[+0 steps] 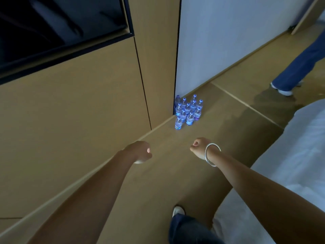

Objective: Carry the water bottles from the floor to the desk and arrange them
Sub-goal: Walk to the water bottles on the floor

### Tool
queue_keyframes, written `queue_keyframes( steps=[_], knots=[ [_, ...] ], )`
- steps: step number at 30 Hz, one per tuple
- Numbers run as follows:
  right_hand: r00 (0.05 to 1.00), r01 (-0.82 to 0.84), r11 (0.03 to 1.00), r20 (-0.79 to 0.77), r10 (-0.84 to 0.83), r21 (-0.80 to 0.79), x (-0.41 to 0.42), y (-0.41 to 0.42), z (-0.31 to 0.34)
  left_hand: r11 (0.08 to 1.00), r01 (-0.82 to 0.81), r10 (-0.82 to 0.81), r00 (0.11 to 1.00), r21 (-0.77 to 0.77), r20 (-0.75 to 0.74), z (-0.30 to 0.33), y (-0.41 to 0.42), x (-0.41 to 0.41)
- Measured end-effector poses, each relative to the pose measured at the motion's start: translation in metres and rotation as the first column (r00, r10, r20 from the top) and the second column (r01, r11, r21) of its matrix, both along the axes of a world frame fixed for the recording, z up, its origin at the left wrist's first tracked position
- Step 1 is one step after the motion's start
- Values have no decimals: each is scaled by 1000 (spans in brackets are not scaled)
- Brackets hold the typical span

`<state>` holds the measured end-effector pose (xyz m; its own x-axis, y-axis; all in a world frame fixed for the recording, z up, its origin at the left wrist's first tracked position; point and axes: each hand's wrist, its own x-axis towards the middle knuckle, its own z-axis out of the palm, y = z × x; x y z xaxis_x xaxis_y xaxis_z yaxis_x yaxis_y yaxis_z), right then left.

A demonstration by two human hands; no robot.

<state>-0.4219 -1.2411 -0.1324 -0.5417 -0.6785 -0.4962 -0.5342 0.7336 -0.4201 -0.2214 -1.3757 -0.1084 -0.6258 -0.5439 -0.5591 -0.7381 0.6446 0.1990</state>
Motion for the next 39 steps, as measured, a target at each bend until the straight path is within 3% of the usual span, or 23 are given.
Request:
queue_keyframes(
  steps=[20,28,34,39],
  knots=[
    [960,264,962,76,-270,77,-192,-152,-37,964,243,-250,967,112,55,-51,-194,-239],
    [973,207,961,63,-221,182,-250,-254,-49,935,293,-320,940,201,118,-89,-302,-320],
    [945,239,940,162,-283,243,-281,-296,-87,943,208,-247,961,262,125,-140,-339,-365],
    [911,241,925,259,-320,294,-309,-316,-162,959,92,-123,987,266,101,-218,-342,-390]
  ],
)
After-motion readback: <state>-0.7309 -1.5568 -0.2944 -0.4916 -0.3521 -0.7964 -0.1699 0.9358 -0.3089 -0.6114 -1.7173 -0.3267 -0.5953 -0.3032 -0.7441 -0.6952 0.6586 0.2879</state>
